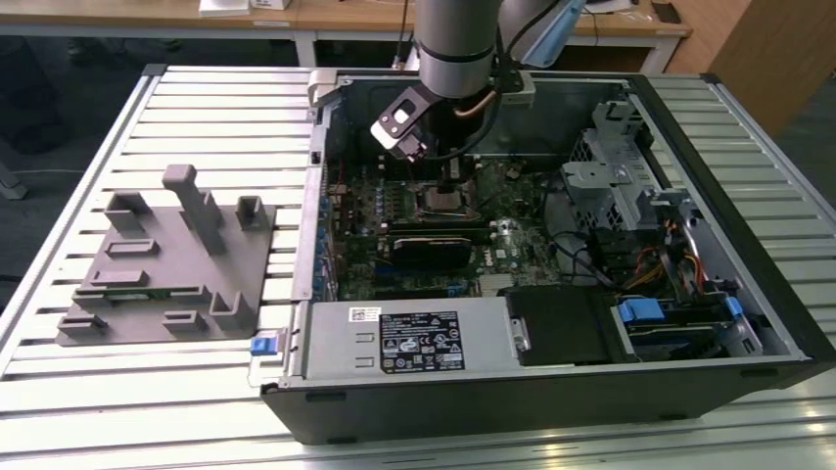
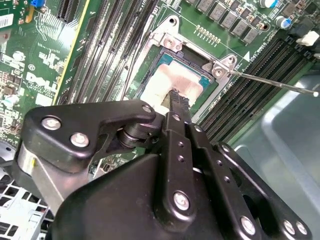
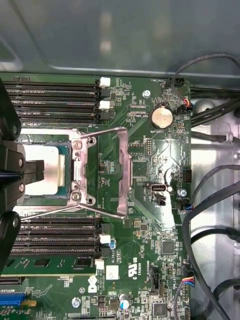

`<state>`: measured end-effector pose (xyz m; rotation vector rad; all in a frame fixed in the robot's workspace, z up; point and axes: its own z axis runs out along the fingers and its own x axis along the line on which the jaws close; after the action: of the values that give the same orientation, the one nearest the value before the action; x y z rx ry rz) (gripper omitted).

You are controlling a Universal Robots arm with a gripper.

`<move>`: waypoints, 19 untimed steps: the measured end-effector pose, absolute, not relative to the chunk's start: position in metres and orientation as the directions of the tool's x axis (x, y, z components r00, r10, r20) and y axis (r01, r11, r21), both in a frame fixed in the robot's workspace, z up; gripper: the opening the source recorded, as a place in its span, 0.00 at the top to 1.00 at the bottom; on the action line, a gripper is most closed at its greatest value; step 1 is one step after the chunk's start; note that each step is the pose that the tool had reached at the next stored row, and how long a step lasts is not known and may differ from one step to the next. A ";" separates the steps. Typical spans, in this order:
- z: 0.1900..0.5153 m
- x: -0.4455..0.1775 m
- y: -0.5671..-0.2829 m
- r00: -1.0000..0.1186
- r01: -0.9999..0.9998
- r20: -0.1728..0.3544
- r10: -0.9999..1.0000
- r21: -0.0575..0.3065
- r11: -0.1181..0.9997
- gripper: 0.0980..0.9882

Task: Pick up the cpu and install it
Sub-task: 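Place the cpu into insertion slot, then close the cpu cover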

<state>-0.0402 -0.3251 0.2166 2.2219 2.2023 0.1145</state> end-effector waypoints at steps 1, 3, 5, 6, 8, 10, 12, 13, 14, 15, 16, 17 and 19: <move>0.217 -0.040 -0.325 0.008 0.998 0.044 0.999 0.059 -0.010 0.98; 0.218 -0.040 -0.325 0.008 0.998 0.044 0.999 0.059 -0.010 0.98; 0.218 -0.040 -0.325 0.008 0.998 0.044 0.999 0.059 -0.010 0.98; 0.218 -0.040 -0.325 0.008 0.998 0.044 0.999 0.059 -0.010 0.98; 0.219 -0.040 -0.325 0.008 0.998 0.044 0.999 0.059 -0.010 0.98; 0.221 -0.040 -0.325 0.008 0.998 0.044 0.999 0.059 -0.010 0.98; 0.223 -0.040 -0.325 0.007 0.998 0.044 0.999 0.059 -0.010 0.98; 0.225 -0.040 -0.325 0.008 0.998 0.044 0.999 0.059 -0.010 0.98; 0.226 -0.040 -0.325 0.008 0.998 0.044 0.999 0.059 -0.010 0.98; 0.228 -0.040 -0.325 0.008 0.998 0.044 0.999 0.059 -0.010 0.98; 0.230 -0.040 -0.325 0.008 0.998 0.044 0.999 0.059 -0.010 0.98; 0.232 -0.040 -0.325 0.008 0.998 0.044 0.999 0.059 -0.010 0.98; 0.236 -0.040 -0.325 0.008 0.998 0.044 0.999 0.059 -0.010 0.98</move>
<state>-0.0401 -0.3251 0.2361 2.2216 2.2021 0.1140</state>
